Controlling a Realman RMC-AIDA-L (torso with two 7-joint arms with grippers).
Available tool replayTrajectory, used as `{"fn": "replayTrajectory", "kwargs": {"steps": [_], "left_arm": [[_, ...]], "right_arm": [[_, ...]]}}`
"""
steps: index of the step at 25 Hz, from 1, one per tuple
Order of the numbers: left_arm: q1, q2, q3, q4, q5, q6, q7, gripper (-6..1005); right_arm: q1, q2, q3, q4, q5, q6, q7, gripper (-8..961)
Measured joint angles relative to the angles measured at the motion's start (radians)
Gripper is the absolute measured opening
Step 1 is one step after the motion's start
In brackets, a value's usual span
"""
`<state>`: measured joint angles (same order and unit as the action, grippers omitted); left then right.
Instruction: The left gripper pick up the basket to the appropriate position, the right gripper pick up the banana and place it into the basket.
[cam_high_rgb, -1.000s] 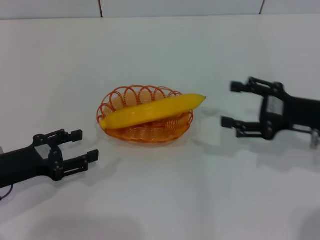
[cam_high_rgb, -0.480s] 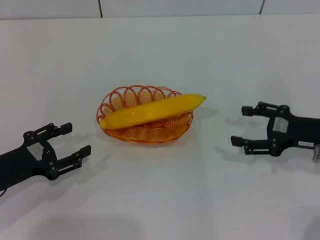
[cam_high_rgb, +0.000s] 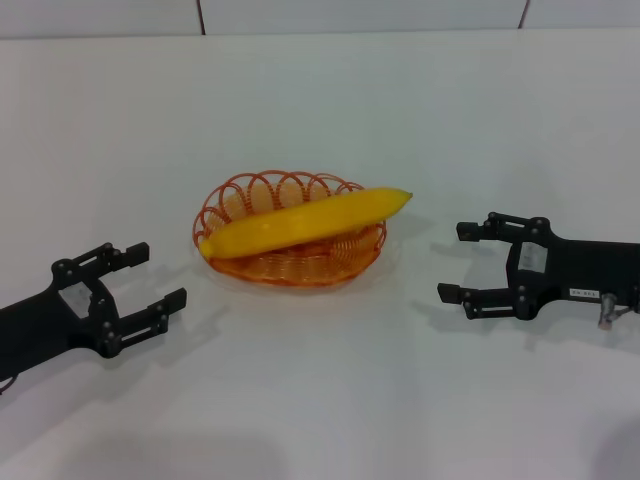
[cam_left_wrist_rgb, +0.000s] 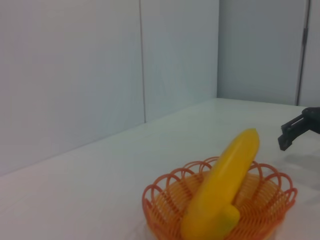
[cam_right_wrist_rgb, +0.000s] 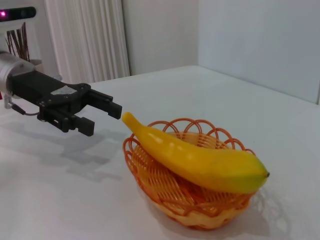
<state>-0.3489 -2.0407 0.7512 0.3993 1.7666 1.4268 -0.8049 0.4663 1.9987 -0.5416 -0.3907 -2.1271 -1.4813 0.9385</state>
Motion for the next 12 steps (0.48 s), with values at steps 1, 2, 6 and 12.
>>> {"fn": "replayTrajectory", "kwargs": {"steps": [1, 2, 6, 12], "left_arm": [[0.000, 0.000, 0.001, -0.001, 0.000, 0.000, 0.000, 757], [0.000, 0.000, 0.001, -0.001, 0.000, 0.000, 0.000, 757], [-0.001, -0.001, -0.002, -0.002, -0.001, 0.001, 0.000, 757], [-0.004, -0.001, -0.002, -0.008, -0.001, 0.001, 0.002, 757]], "right_arm": [[0.000, 0.000, 0.000, 0.000, 0.000, 0.000, 0.000, 897], [0.002, 0.001, 0.000, 0.000, 0.003, 0.001, 0.000, 897], [0.009, 0.007, 0.004, 0.000, 0.008, 0.001, -0.001, 897], [0.010, 0.008, 0.005, -0.001, 0.010, 0.002, -0.001, 897]]}}
